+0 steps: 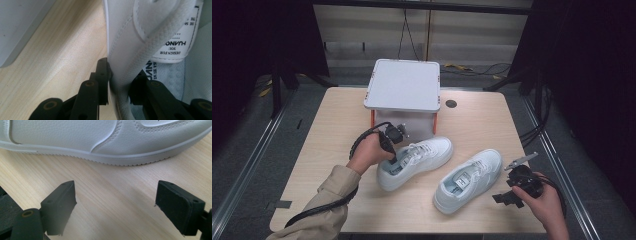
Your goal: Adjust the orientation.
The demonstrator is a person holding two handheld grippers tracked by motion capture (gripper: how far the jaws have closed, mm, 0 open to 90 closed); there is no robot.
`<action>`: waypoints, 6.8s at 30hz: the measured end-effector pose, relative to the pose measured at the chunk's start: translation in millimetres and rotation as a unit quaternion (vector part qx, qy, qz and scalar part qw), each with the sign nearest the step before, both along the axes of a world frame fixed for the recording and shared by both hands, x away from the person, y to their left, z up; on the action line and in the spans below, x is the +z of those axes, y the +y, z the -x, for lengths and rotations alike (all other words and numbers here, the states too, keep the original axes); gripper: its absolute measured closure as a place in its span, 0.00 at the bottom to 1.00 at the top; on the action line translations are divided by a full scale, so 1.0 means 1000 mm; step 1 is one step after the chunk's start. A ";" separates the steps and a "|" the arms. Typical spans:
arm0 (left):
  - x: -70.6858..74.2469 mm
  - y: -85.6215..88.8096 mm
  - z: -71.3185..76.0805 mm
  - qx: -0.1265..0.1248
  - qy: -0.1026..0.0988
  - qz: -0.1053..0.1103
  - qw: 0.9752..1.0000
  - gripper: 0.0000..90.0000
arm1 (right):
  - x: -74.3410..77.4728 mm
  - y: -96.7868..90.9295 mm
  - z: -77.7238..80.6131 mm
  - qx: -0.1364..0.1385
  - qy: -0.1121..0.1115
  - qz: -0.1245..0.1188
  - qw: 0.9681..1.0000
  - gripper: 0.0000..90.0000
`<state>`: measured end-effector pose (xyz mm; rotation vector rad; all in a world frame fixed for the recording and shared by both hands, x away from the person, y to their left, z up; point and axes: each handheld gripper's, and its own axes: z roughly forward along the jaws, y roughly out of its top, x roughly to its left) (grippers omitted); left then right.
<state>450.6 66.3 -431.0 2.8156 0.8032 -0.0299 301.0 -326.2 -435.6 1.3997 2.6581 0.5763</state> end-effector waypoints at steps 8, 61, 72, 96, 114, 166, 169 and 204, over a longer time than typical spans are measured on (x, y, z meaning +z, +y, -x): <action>0.007 0.007 0.004 0.047 0.010 0.023 0.999 0.91 | 0.000 0.000 0.000 -0.002 0.000 -0.001 1.000 0.18; 0.055 0.074 0.046 -0.002 -0.004 0.059 0.998 0.52 | 0.077 0.056 -0.070 0.015 -0.062 -0.024 0.998 0.26; 0.054 0.066 0.063 -0.057 -0.013 0.060 0.996 0.51 | 0.105 0.105 -0.116 0.042 -0.079 -0.030 0.995 0.44; 0.015 0.040 0.069 -0.138 0.022 0.002 0.990 0.68 | 0.130 0.185 -0.191 0.015 -0.091 -0.063 0.994 0.70; 0.031 0.014 0.077 -0.100 0.032 0.042 0.994 0.87 | 0.119 0.205 -0.222 0.006 -0.111 -0.050 0.993 0.79; 0.014 0.027 0.047 -0.065 -0.028 0.022 0.997 1.00 | 0.116 0.206 -0.219 0.014 -0.129 -0.044 0.991 0.80; 0.014 0.028 0.042 -0.062 -0.015 0.035 0.997 1.00 | 0.116 0.205 -0.220 0.017 -0.128 -0.047 0.990 0.80; 0.023 0.013 -0.026 0.021 -0.104 0.097 0.990 1.00 | 0.115 0.204 -0.221 0.027 -0.130 -0.054 0.990 0.80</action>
